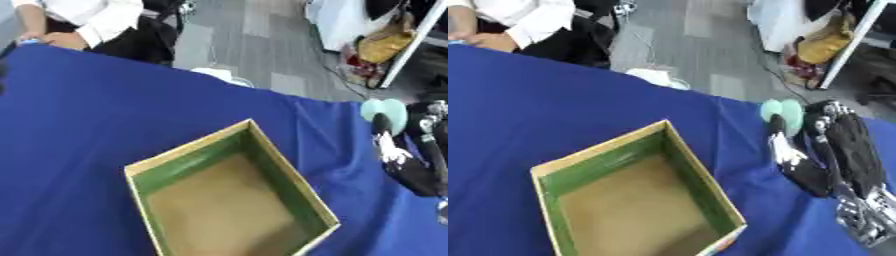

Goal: Pick up objects on the table and place them in the box.

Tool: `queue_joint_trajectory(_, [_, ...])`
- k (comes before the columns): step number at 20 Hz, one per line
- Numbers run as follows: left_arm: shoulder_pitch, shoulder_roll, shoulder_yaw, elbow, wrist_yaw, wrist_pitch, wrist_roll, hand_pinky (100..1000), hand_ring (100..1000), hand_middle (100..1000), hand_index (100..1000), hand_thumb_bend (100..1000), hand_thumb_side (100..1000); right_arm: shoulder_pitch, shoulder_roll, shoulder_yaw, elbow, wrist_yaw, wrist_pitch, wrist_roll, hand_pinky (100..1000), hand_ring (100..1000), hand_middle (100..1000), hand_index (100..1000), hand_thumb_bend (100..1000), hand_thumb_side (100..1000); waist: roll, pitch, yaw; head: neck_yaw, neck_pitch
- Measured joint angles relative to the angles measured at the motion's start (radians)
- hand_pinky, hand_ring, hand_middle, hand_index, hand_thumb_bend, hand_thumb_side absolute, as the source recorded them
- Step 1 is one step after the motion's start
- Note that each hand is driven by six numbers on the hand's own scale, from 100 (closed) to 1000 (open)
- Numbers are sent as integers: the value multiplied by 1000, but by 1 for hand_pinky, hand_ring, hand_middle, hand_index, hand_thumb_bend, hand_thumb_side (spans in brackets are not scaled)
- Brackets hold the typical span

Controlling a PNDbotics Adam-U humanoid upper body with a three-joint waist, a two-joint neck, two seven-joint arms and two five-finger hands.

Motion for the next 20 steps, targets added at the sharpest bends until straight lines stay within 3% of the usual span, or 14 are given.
queue_joint_trajectory(9, [-8,5,-2,0,-1,0,0,844,683,917,954,1000,709,-31,20,45,0,-35,-85,4,100,100,100,153,100,1000,0,-4,-1,9,8])
queue_joint_trajectory(20, [-39,1,-28,0,23,15,-21,845,684,920,957,1000,710,-99,30,94,0,-57,-169,47,100,100,100,154,100,1000,-28,-8,69,9,6])
